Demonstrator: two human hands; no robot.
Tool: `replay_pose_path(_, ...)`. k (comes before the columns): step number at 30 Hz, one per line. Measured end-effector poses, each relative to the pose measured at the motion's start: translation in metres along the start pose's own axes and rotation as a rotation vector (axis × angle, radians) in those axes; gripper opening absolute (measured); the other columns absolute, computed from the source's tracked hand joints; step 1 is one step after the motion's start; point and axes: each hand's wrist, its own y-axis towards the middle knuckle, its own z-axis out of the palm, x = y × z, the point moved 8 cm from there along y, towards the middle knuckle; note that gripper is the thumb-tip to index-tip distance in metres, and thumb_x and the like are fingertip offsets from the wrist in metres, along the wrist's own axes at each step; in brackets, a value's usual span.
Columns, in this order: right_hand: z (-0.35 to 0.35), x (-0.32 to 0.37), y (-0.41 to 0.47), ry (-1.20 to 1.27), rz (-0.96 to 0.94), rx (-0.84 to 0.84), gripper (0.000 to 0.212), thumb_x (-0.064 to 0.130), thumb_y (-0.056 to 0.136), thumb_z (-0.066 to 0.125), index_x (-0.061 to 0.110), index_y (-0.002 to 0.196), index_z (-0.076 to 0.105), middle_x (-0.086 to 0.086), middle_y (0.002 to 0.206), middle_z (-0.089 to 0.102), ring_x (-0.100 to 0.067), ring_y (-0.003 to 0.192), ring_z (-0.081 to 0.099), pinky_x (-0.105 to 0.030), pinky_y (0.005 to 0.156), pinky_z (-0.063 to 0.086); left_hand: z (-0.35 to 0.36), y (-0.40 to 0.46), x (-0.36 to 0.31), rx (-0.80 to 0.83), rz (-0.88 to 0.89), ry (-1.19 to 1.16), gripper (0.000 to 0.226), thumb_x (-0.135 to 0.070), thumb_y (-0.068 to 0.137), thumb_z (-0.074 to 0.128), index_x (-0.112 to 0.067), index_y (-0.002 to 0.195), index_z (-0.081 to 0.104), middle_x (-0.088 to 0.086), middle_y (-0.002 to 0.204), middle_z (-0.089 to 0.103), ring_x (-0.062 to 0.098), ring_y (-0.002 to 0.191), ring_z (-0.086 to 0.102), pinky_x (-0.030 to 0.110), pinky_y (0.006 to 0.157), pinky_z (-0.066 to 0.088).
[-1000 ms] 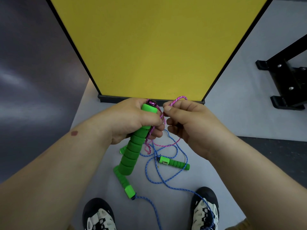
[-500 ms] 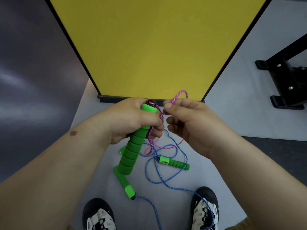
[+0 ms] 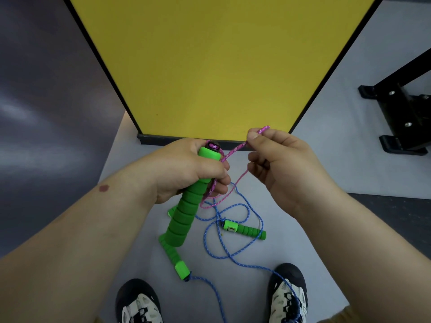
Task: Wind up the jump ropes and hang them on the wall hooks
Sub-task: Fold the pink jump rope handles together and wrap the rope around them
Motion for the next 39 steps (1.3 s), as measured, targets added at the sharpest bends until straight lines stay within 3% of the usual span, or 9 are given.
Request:
replay_pose_path(4,0.013,-0.01,-0.005,-0.038,0.043,0.098,0.009,0.019,0.089,0.074,0.011,0.093,0.072,-0.006,0.087,0.063,-0.013,0.07,0.056,-0.028,0.066,0.051,0.0,-0.002,-0.001,-0.015,0.003,0.023,0.019,0.0,0.083,0.073,-0.003,0.1,0.064,0.021,0.087,0.074,0.031,0.077,0.073,0.058,0.086,0.057)
replay_pose_path(9,0.023,-0.015,-0.009,-0.09,0.053,0.192,0.005,0.02,0.09,0.072,0.016,0.086,0.074,-0.002,0.08,0.065,-0.012,0.069,0.056,-0.029,0.069,0.05,0.006,-0.005,-0.005,0.009,0.022,0.036,0.012,0.004,0.088,0.067,-0.003,0.097,0.064,0.019,0.084,0.072,0.025,0.071,0.071,0.045,0.08,0.059)
replay_pose_path(15,0.002,-0.004,-0.001,-0.031,-0.002,0.007,0.008,0.018,0.091,0.072,0.011,0.093,0.071,-0.005,0.089,0.065,-0.014,0.071,0.056,-0.026,0.065,0.052,0.001,-0.002,-0.003,-0.011,0.023,-0.001,0.009,0.001,0.09,0.068,-0.004,0.095,0.062,0.017,0.084,0.073,0.027,0.073,0.072,0.043,0.081,0.06)
replay_pose_path(20,-0.006,-0.005,0.001,0.013,0.002,-0.069,0.023,0.022,0.09,0.074,0.004,0.103,0.07,-0.009,0.091,0.063,-0.016,0.072,0.056,-0.028,0.068,0.052,0.0,-0.003,-0.005,-0.03,0.035,0.004,0.01,0.002,0.089,0.068,-0.006,0.093,0.061,0.016,0.082,0.073,0.027,0.073,0.072,0.044,0.081,0.061)
replay_pose_path(23,0.008,-0.011,-0.003,0.018,0.078,0.052,0.009,0.019,0.09,0.074,0.011,0.093,0.07,-0.009,0.091,0.064,-0.013,0.066,0.055,-0.028,0.065,0.051,0.0,-0.003,-0.006,-0.038,0.043,0.012,0.01,0.001,0.089,0.068,-0.003,0.096,0.062,0.017,0.083,0.074,0.027,0.072,0.073,0.045,0.082,0.061)
replay_pose_path(27,0.023,-0.019,-0.01,-0.083,0.111,0.184,0.002,0.014,0.092,0.07,0.013,0.091,0.072,0.0,0.075,0.066,-0.01,0.063,0.056,-0.025,0.062,0.05,0.002,-0.004,-0.007,-0.024,0.044,0.032,0.014,0.003,0.088,0.066,0.005,0.102,0.064,0.018,0.084,0.072,0.027,0.073,0.071,0.05,0.087,0.059)
replay_pose_path(32,0.01,-0.011,-0.004,-0.072,0.045,0.06,0.014,0.015,0.091,0.071,0.003,0.099,0.071,-0.004,0.084,0.063,-0.013,0.068,0.056,-0.027,0.065,0.051,-0.001,-0.004,-0.005,-0.047,0.029,0.005,0.009,0.001,0.09,0.068,-0.004,0.096,0.063,0.016,0.082,0.073,0.027,0.073,0.073,0.05,0.087,0.059)
replay_pose_path(36,-0.005,-0.003,0.002,-0.003,0.004,-0.057,0.009,0.018,0.092,0.072,0.011,0.097,0.072,0.0,0.082,0.064,-0.015,0.072,0.057,-0.027,0.067,0.052,0.0,-0.003,-0.004,-0.034,0.023,0.005,0.009,0.001,0.089,0.068,-0.004,0.093,0.062,0.017,0.082,0.073,0.029,0.075,0.073,0.049,0.086,0.059)
replay_pose_path(39,-0.005,-0.004,0.001,0.026,0.026,-0.052,0.008,0.019,0.091,0.072,0.012,0.096,0.07,0.001,0.079,0.063,-0.015,0.07,0.058,-0.028,0.066,0.052,0.0,-0.003,-0.003,-0.026,0.016,0.0,0.01,0.001,0.088,0.069,-0.004,0.094,0.062,0.018,0.084,0.074,0.029,0.076,0.073,0.042,0.08,0.061)
